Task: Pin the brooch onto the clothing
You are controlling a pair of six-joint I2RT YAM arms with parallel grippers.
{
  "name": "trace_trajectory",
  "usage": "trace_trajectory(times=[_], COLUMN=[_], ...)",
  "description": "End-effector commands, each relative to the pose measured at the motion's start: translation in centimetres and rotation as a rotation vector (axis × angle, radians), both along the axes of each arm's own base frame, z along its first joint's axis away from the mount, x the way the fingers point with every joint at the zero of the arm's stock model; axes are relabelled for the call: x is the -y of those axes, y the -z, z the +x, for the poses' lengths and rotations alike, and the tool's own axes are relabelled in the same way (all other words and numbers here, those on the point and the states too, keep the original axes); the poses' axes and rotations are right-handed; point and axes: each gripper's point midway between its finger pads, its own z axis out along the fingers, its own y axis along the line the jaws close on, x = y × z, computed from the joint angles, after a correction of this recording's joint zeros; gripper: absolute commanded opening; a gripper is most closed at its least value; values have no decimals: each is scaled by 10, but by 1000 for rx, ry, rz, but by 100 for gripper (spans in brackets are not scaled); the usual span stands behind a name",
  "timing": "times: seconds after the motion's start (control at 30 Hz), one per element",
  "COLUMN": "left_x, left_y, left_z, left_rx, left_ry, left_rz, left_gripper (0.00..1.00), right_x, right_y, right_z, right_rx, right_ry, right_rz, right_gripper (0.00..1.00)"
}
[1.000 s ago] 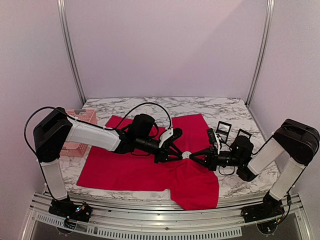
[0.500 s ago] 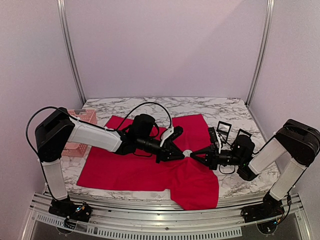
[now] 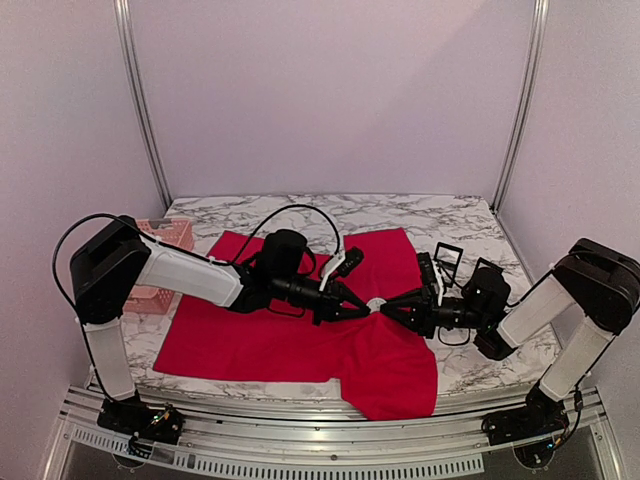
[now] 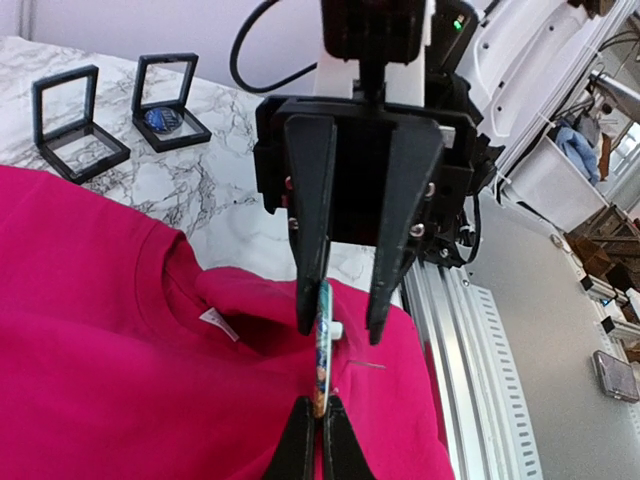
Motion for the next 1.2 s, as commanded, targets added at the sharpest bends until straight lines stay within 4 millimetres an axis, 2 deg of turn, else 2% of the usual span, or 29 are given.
trace_trajectory(times=[0.0, 0.23, 0.37, 0.47, 0.73, 0.93, 1.03, 1.17], left_x=[5, 6, 7, 9, 10, 10, 9, 8], left_y=[-17, -15, -18, -19, -14, -12, -11, -11], left_z=[0, 4, 4, 3, 4, 2, 0, -3], left_rx=[-62, -51, -41, -35, -17, 3, 17, 68], left_ry=[-29, -47, -43, -39, -48, -41, -34, -19], left_rz=[-56, -51, -64, -69, -53, -45, -43, -40], left_gripper=[0, 0, 0, 0, 0, 0, 0, 0], right_x=[-2, 0, -1, -4, -13, -15, -14, -16], right_y=[-18, 4, 15, 16, 7, 2, -2, -6], right_z=[2, 1, 10, 18, 23, 21, 19, 17], right_rx=[111, 194, 230, 263, 252, 239, 245, 234], right_ry=[8, 0, 26, 42, 27, 8, 2, -19], right_rz=[8, -117, -177, -183, -133, -107, -90, -76], right_gripper=[27, 50, 53, 51, 48, 38, 28, 24])
